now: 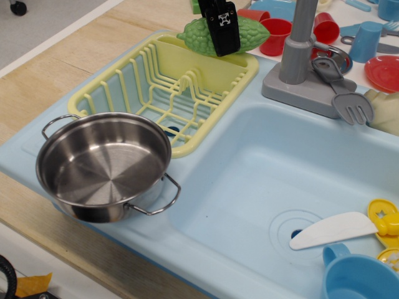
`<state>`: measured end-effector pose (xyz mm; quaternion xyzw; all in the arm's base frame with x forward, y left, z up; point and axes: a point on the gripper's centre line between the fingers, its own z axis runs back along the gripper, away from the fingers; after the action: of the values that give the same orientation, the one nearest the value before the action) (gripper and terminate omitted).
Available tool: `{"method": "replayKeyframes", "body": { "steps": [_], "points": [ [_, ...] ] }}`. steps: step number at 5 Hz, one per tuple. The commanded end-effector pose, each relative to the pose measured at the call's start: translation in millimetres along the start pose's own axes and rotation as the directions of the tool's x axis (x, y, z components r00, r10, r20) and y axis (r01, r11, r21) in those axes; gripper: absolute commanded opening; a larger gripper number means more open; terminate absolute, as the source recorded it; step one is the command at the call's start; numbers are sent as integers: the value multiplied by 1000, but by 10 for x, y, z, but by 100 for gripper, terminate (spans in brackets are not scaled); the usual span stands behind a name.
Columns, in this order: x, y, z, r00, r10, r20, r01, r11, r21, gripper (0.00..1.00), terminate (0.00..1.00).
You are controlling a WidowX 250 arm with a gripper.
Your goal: Put green squash into pot or pan
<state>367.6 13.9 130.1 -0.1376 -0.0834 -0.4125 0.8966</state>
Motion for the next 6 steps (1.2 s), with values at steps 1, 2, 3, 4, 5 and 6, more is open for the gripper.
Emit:
{"method": "replayKeyframes", "body": {
  "steps": [1, 2, 3, 4, 5, 6],
  "points": [
    [-1, -288, 484, 994, 107, -20, -101, 976, 194, 0, 0],
    [-165, -701, 720, 968, 252, 2, -239, 917, 319, 0, 0],
    [-541, -1050, 673, 909, 407, 87, -411, 843, 347, 0, 0],
    [-920, -1306, 479, 834, 527, 164, -551, 778, 303, 0, 0],
    [-1101, -1370, 418, 782, 592, 194, -623, 733, 273, 0, 0],
    [-1233, -1429, 374, 761, 616, 203, -649, 720, 246, 0, 0]
  ]
}}
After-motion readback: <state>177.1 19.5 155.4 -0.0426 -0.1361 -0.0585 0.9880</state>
